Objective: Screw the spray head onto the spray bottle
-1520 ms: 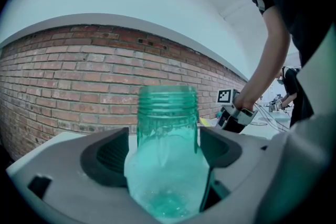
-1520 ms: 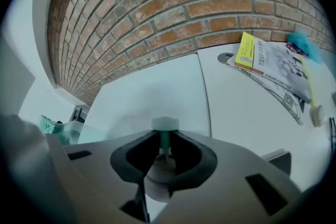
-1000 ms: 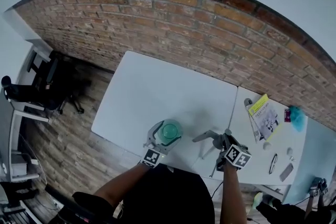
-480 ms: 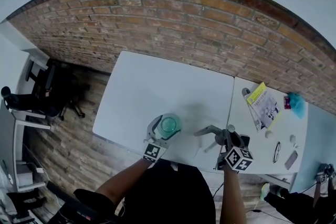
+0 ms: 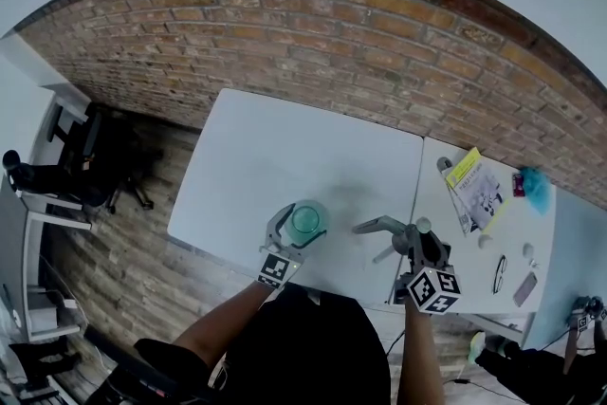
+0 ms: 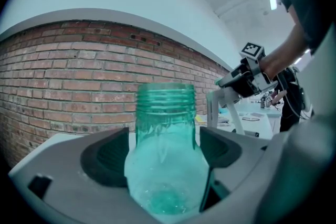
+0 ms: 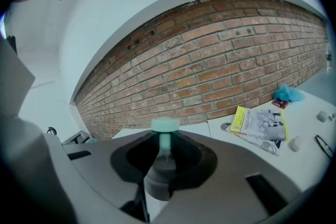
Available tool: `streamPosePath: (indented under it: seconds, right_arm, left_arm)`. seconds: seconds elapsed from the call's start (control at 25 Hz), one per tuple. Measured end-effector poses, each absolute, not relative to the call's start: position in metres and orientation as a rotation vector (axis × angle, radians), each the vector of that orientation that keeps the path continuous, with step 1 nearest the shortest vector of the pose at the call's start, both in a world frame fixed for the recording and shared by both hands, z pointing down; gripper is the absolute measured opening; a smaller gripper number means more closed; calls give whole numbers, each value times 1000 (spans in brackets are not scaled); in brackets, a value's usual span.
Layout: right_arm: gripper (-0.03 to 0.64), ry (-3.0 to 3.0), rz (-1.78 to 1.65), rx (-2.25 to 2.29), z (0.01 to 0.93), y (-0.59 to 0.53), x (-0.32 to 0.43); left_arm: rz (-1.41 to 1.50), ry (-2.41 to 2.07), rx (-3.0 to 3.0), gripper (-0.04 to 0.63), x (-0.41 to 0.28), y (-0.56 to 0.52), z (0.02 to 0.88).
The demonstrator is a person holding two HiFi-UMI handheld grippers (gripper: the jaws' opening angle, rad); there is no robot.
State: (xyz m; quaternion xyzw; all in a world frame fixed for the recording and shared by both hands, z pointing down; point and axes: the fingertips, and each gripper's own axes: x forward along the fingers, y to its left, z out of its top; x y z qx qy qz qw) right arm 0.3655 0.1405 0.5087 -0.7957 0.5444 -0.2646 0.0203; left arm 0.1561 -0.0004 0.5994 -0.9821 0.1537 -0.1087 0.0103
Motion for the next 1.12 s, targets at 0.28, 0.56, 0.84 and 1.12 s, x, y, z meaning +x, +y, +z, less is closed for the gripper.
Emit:
streamPosePath:
  seconds: [0.28, 0.56, 0.84, 1.12]
  right_arm:
    - [71, 1758, -712, -2466, 483, 134, 360]
    - [71, 1827, -623, -2514, 473, 133, 353]
    - [71, 1836, -562, -2470, 451, 125, 346]
    - [71, 1811, -457, -2385, 415, 120, 340]
  left_arm:
    - [-324, 484, -3065, 403, 154, -2, 599]
    - [-320, 480, -3076, 403, 154, -3, 599]
    - [-322, 494, -3092, 407, 154, -4, 597]
    - [-309, 475, -3075, 407, 152, -3, 599]
